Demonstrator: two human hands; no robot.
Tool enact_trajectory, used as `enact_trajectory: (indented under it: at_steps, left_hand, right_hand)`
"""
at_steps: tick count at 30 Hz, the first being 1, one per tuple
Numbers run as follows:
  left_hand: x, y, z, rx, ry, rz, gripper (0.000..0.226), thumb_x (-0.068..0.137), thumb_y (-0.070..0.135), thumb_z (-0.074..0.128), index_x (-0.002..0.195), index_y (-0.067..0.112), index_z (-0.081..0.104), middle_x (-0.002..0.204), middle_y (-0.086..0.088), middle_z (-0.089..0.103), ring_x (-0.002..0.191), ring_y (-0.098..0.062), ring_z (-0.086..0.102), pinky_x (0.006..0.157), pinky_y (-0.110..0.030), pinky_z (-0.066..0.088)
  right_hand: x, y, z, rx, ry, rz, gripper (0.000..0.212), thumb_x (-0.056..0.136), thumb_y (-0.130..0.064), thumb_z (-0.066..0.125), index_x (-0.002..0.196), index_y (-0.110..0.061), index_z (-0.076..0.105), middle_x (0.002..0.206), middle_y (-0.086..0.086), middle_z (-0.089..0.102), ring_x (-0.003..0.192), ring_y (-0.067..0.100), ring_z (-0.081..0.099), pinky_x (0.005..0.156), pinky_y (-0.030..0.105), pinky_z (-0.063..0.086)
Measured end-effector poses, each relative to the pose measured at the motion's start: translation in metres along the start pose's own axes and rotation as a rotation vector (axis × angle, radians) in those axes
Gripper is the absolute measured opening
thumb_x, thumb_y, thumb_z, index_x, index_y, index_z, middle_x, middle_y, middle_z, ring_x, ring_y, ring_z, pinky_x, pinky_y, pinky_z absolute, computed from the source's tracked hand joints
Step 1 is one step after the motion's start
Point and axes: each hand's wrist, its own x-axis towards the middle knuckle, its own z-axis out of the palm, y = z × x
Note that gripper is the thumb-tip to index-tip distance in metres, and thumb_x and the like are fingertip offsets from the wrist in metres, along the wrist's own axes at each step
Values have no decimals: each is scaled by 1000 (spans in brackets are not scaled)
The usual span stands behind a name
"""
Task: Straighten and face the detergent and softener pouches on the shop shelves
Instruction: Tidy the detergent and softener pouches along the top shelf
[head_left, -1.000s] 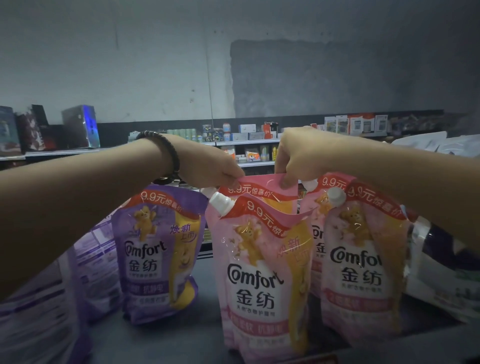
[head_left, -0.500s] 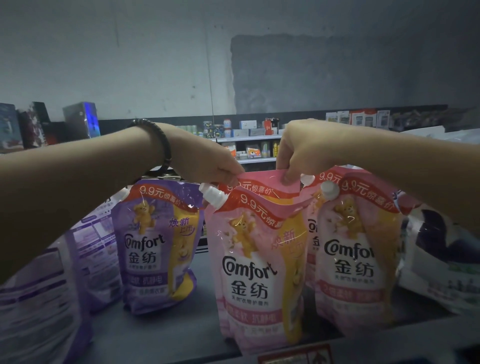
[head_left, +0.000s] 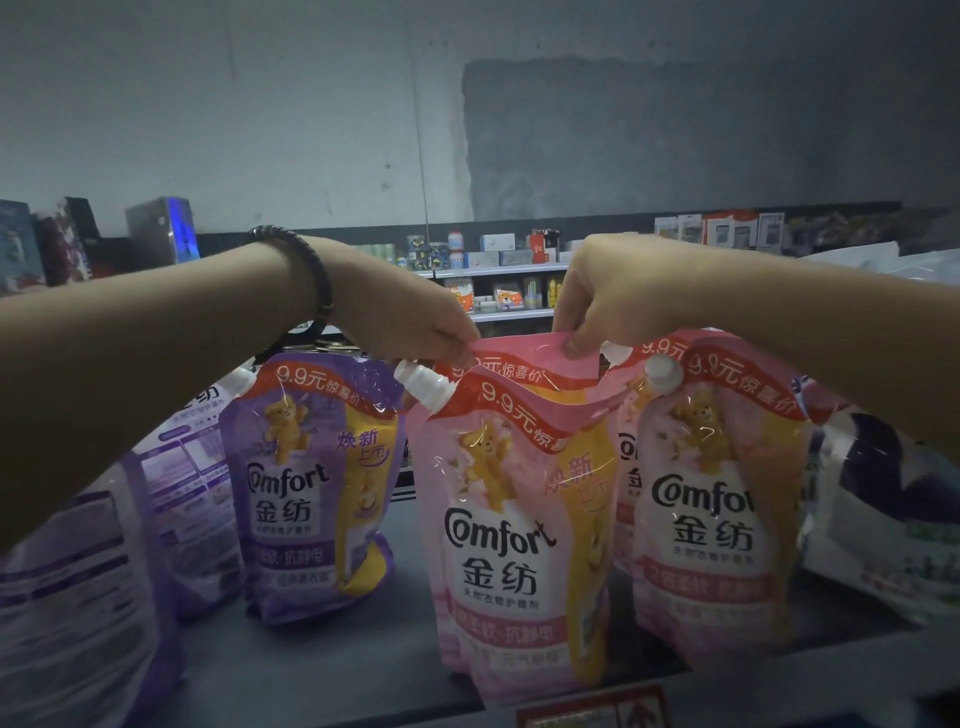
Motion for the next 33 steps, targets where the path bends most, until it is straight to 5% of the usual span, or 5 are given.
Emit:
enact_trajectory:
  at_steps: [7,11,16,25,33]
  left_hand:
    - [-5,-5,-3,-70,-5,-50,45,108,54,47,109,18,74,96,-9,78,71,-20,64,65,-27,55]
    - [-11,-6,-3,-92,9,-60,44,106,57,48,93,24,74,89,-11,76,66,-15,60,63,-26,52]
    - [-20,-8,-5,-179,26,-140,47,103,61,45,102,26,77,88,-1,78,68,-12,65,64,-24,56]
    - [-40,-5,5,-253,315,-239,36,107,52,50,96,31,78,83,14,79,67,-7,73,70,-31,59]
    - [-65,-11,24,-306,564,-332,30,108,44,57,92,32,79,83,16,79,72,-8,72,64,-27,53]
  right_hand:
    - [-1,0,1,4,20,-8,18,91,-26,84,108,-33,83,100,-12,77,87,11,69,63,25,51]
    - [-4,1,1,23,55,-31,13,92,-27,82,103,-34,84,96,-15,75,83,8,69,58,22,48]
    - [-10,1,1,89,107,-48,4,89,-36,82,91,-35,85,89,-14,78,79,8,73,62,25,58]
    - [-21,1,2,245,398,-184,13,94,-37,77,89,-27,83,85,-13,73,76,1,67,56,13,43]
    - [-39,-20,2,334,483,-240,22,94,-39,75,76,-29,81,76,-10,73,71,4,67,53,14,44]
